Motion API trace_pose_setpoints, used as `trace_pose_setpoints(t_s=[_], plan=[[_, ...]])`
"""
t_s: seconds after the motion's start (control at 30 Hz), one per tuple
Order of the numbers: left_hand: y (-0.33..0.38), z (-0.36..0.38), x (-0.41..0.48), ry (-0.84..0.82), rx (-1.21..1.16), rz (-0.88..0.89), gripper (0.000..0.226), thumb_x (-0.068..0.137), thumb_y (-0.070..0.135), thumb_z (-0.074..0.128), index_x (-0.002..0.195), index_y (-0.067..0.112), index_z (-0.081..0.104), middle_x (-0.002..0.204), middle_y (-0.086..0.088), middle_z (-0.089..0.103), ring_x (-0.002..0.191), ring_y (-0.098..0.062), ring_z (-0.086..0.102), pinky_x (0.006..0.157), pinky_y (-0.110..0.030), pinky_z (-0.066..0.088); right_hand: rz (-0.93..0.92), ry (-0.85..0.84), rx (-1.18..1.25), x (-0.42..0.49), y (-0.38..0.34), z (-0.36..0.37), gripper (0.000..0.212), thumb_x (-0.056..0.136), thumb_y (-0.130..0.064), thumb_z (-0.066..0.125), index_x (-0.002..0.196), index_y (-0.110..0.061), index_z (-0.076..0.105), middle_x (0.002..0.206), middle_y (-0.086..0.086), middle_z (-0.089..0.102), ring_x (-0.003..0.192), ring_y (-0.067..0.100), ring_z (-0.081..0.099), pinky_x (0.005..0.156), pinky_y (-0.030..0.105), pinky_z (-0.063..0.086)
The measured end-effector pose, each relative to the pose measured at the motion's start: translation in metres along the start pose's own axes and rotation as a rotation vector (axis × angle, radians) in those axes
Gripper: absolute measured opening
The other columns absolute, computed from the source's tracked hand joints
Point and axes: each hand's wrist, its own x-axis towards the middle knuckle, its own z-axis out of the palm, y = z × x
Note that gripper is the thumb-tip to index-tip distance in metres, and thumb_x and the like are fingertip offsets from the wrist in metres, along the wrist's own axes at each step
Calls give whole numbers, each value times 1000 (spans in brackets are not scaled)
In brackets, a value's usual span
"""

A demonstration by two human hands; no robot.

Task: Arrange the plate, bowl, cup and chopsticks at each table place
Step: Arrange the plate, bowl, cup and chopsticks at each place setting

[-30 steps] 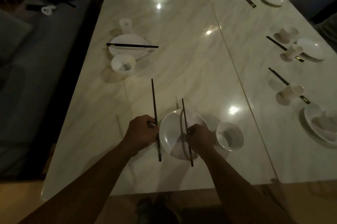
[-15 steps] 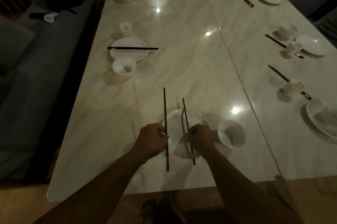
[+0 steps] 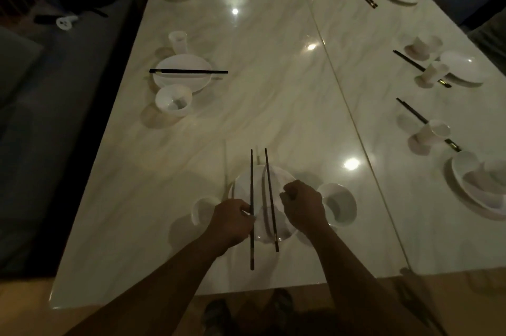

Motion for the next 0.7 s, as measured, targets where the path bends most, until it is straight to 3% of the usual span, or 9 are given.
trace_pose_setpoints(t_s=[0.07,0.3,0.4,0.47,0.57,0.7], plan=[[8,7,3,-3,1,-13,12,80,15,72,91,16,72,76,-6,73,64,-19,71,68,-39,62,-40,-9,7,2,7,-22,11,92,-23,65,103,-19,67,91,-9,66,83,9,64,67,16,45],[16,34,26,48,12,-137,23,72,12,71,59,29,66,66,-1,72,65,-22,71,70,-43,61,-145,85,-67,17,59,-90,22,86,-13,69,108,-12,71,105,4,70,88,18,66,78,20,42],[20,43,30,94,-19,-155,12,74,9,74,81,19,76,71,-2,73,68,-20,71,73,-40,61,-154,84,-114,26,78,-97,23,86,-13,69,109,-12,70,109,7,68,94,21,63,78,22,41],[23,48,31,115,-33,-163,19,77,8,73,96,10,75,74,-3,72,70,-19,71,74,-38,61,-150,52,-152,31,87,-95,26,87,-17,69,113,-14,68,114,8,66,101,24,61,82,27,45],[25,52,31,133,-19,-154,24,77,8,73,100,8,74,76,-2,71,73,-20,71,76,-39,61,-199,2,-201,35,97,-89,35,86,-25,71,118,-16,66,119,9,64,106,26,60,91,36,52],[29,57,30,240,108,-127,23,79,23,72,99,11,74,85,-3,73,76,-16,68,76,-33,58,-256,-77,-214,31,102,-86,54,84,-42,71,130,-17,57,134,10,55,115,27,56,94,38,51]])
